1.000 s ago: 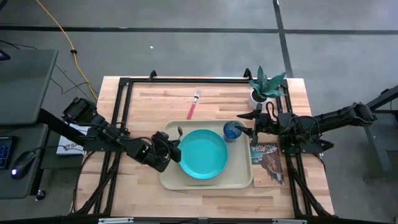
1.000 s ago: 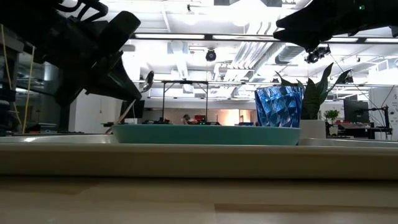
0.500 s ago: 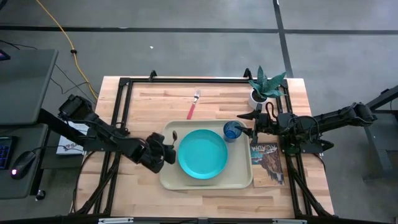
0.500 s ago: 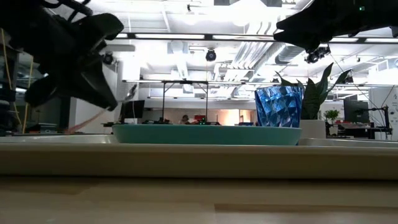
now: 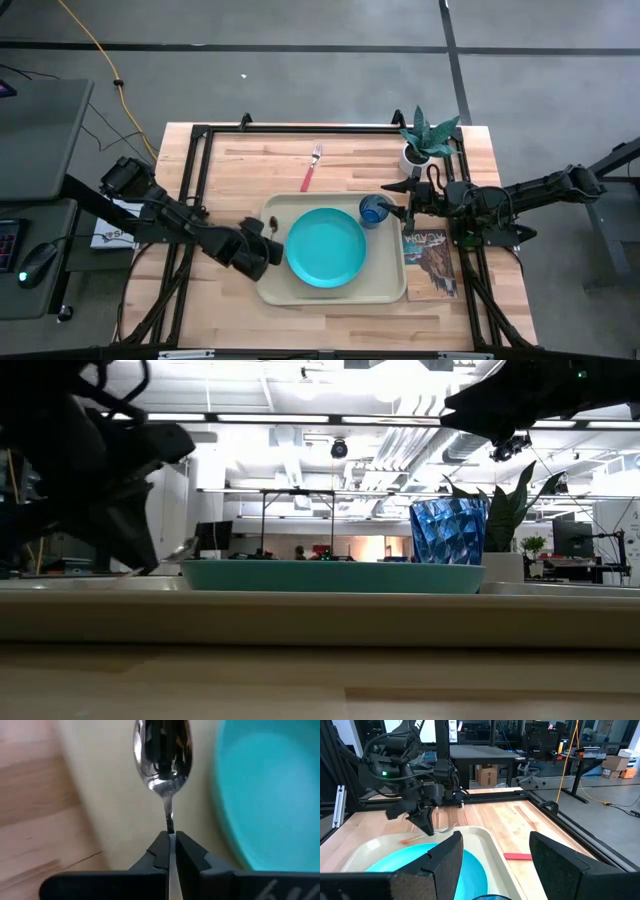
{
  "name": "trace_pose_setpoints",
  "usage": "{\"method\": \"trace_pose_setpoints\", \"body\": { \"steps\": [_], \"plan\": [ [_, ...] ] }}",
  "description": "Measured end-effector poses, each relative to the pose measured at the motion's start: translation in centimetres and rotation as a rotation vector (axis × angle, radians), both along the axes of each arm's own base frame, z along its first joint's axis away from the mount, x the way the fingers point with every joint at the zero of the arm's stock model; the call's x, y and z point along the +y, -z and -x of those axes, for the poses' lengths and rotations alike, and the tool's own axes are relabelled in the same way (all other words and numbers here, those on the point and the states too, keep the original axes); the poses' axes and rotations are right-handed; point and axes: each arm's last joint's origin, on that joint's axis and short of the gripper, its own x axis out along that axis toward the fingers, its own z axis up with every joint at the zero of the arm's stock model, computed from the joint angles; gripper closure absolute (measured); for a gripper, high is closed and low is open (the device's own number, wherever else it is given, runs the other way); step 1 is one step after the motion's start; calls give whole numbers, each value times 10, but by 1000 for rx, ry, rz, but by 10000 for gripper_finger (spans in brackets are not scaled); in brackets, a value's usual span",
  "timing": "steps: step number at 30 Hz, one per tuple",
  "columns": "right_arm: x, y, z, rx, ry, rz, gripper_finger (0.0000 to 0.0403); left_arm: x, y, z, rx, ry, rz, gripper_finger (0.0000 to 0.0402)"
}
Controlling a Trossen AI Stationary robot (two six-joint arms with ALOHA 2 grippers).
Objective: Pick and place plate/cup/fork/spoon on tray
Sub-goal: Put the orange spoon to the left of the blue plate on the gray serving tray
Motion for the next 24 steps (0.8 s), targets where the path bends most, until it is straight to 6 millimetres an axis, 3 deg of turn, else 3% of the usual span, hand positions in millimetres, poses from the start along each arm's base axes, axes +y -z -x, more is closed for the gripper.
{"method": "trace_pose_setpoints", "body": {
  "steps": [14, 24],
  "plan": [
    [0, 0, 0, -3, 0, 1, 182, 5, 1, -2, -15, -36, -27, 401],
    [0, 0, 0, 0, 1, 1, 182, 2, 16, -5, 21, -51, -22, 401]
  ]
}}
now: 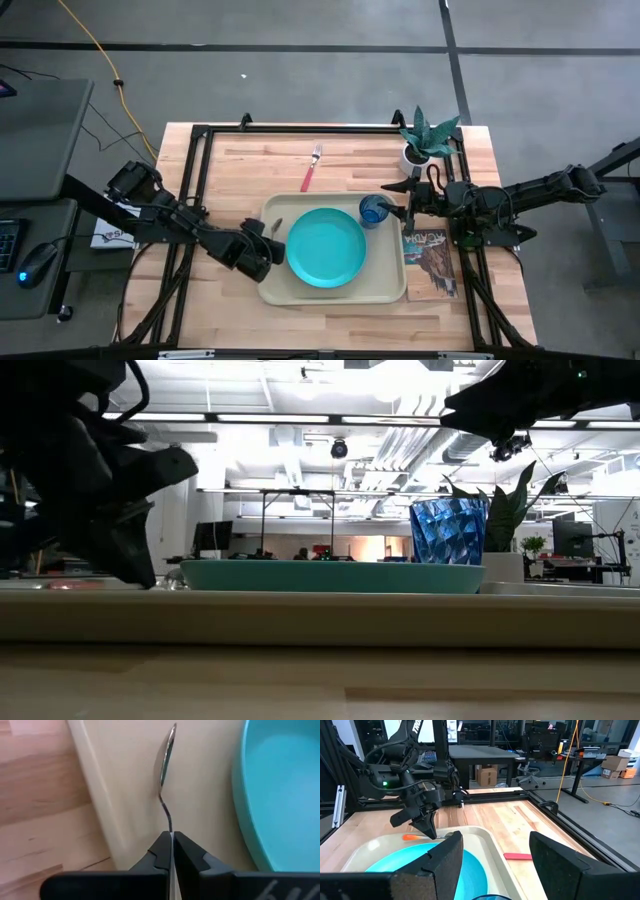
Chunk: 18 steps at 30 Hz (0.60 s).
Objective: Pick and place plate/cup/fork/spoon on tray
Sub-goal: Put the orange spoon to the left of the blue plate on the gray serving tray
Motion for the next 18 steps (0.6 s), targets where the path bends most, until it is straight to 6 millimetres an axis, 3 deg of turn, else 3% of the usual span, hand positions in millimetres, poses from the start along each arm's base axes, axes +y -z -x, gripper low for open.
{"method": "trace_pose_setpoints", "body": {
  "steps": [18],
  "plan": [
    [0, 0, 0, 0, 2, -2, 182, -1, 1, -3, -21, 5, 12, 401]
  ]
}}
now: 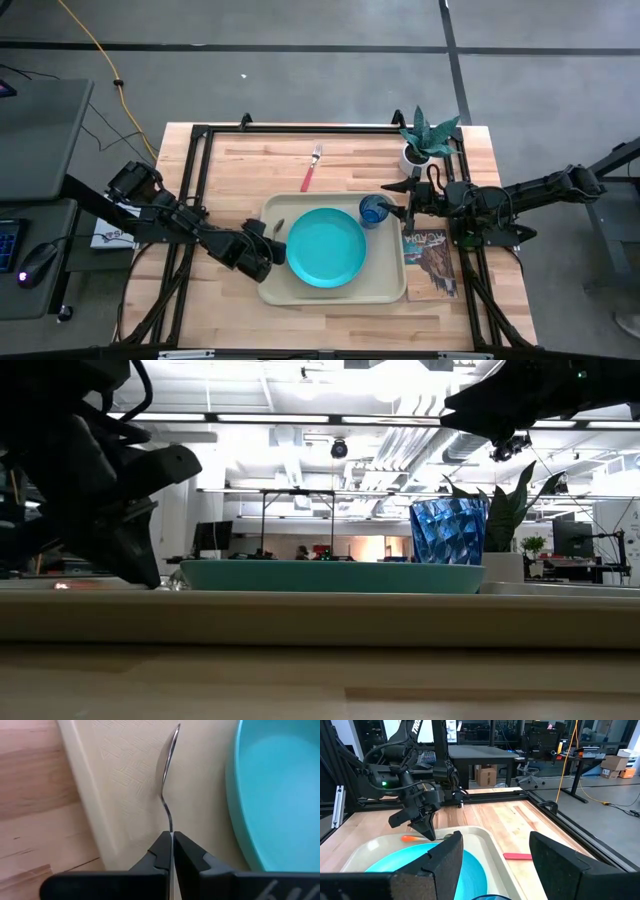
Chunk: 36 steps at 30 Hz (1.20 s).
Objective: Pick and place plate/cup/fork/spoon on tray
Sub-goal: Put the orange spoon to the left of the blue plate on the gray serving tray, then put the pink fork to the left of the blue plate on the gray serving tray
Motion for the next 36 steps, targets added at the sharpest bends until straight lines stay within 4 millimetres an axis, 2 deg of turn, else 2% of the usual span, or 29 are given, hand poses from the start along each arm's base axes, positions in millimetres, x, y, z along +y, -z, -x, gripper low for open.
{"method": "trace_pose_setpoints", "body": {
  "steps": [7, 12, 24, 29, 36],
  "plan": [
    [0, 0, 0, 0, 0, 0, 182, 1, 1, 0, 23, 24, -14, 397],
    [0, 0, 0, 0, 3, 0, 182, 1, 1, 0, 33, 39, -23, 376],
    [0, 0, 0, 0, 2, 0, 182, 23, -3, -1, 159, 110, -61, 321],
    [0, 0, 0, 0, 2, 0, 182, 34, -25, 12, 184, 126, -135, 316],
    [0, 0, 0, -2, 4, 0, 182, 47, -83, 33, 19, 160, -403, 316]
  ]
}}
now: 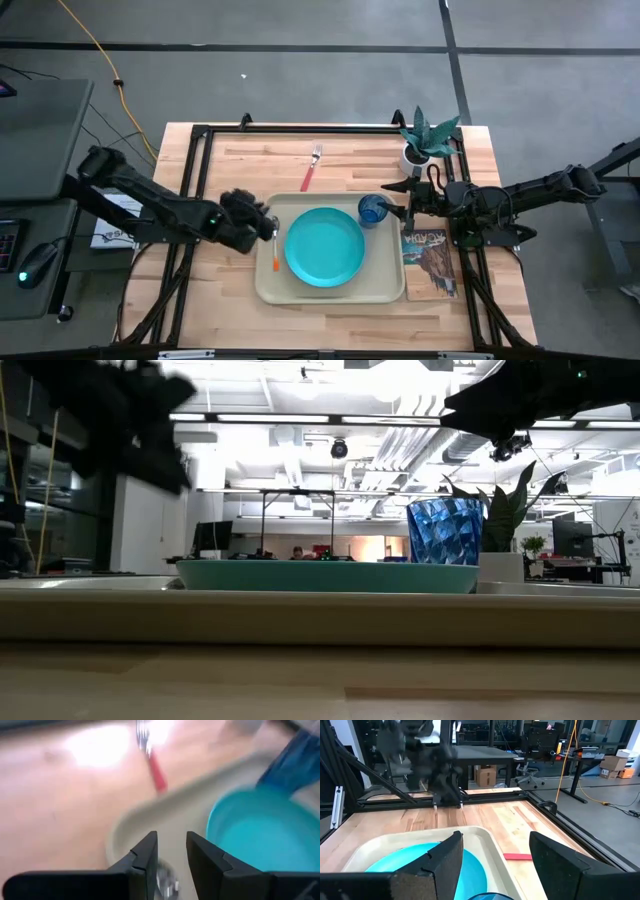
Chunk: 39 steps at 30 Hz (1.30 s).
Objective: Pick and place plate/cup/fork/spoon on tray
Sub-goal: Put the pink fork to the left of the blue plate on the gray serving tray
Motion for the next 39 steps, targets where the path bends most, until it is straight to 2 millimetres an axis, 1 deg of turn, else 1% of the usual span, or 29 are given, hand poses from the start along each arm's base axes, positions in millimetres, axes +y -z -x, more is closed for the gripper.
{"method": "trace_pose_setpoints", "body": {
  "steps": [2, 4, 6, 7, 10, 12, 17, 19, 21, 26, 29, 32, 35, 39],
  "plan": [
    [0, -1, 0, -10, 0, -1, 182, 5, -12, 4, -33, 1, -100, 316],
    [0, -3, 0, -35, 0, -5, 182, 12, -21, 4, -35, -2, -195, 316],
    [0, -6, 0, -65, 1, -8, 182, 22, -25, -2, -10, 21, -231, 318],
    [0, -8, 0, -82, 1, -10, 182, 27, -26, -6, -10, 55, -221, 318],
    [0, -11, 0, -115, 1, -14, 182, 48, -18, -24, -41, 239, -147, 318],
    [0, -11, 0, -116, 1, -14, 182, 64, -10, -33, -72, 309, -140, 318],
    [0, -7, -1, -80, 3, -10, 182, 110, 3, -42, -52, 218, -185, 318],
    [0, -7, -2, -77, 4, -8, 182, 126, 11, -46, -62, 205, -141, 319],
    [0, -5, -3, -66, 4, -6, 182, 140, 18, -54, -35, 206, -96, 319],
    [0, -1, -7, -39, 48, 0, 182, 163, 36, -84, 132, 209, -55, 306],
    [0, 3, -10, -19, 58, 2, 182, 176, 40, -104, 222, 203, -68, 290],
    [0, 5, -12, -3, 57, 6, 182, 193, 41, -118, 285, 177, -39, 270],
    [0, 6, -13, 2, 61, 6, 182, 208, 41, -126, 330, 141, -1, 248],
    [0, 7, -13, 5, 64, 6, 182, 223, 52, -125, 357, 65, 81, 226]
  ]
}}
